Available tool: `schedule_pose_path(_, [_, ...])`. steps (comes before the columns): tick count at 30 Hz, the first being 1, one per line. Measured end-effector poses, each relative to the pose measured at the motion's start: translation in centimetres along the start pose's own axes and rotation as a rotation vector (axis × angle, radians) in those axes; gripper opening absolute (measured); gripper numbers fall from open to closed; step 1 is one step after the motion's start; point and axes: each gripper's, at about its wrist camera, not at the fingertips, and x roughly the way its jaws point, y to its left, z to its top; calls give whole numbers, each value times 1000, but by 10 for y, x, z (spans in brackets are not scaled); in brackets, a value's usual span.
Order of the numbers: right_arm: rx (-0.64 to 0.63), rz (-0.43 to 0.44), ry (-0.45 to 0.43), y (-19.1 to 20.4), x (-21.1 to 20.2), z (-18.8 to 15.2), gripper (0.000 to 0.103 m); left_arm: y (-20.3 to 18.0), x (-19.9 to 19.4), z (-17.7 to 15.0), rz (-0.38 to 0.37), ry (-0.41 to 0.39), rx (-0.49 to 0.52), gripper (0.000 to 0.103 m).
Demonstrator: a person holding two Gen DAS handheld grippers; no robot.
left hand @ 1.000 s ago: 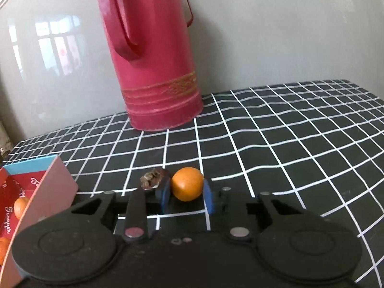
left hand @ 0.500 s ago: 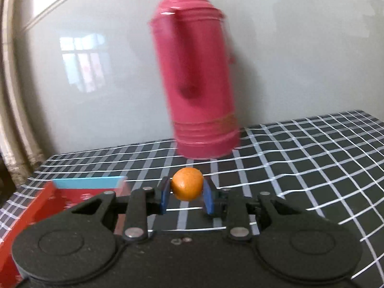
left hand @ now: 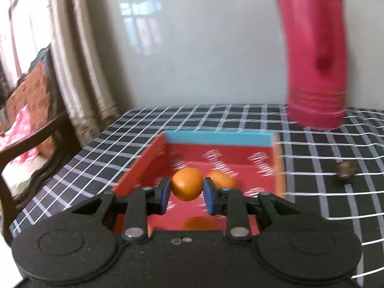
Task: Organize fruits
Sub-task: 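Carry the small orange into the red box and open the left tool, then grasp the last mangosteen with the right tool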
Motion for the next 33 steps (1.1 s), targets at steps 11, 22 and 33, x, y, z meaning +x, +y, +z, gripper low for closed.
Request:
schedule_pose_path(11, [-104,171,105,56,27,-10,103,50,12,-7,21,90,-26,27])
schedule_pose_path(22, [-119,234,226,85,66,-14,103,76,-21,0,-56,-11,-42,67])
schedule_pose_path(33, [-110,219,352,107,112,-20,82,128,-36,-11,35,-36,-84,74])
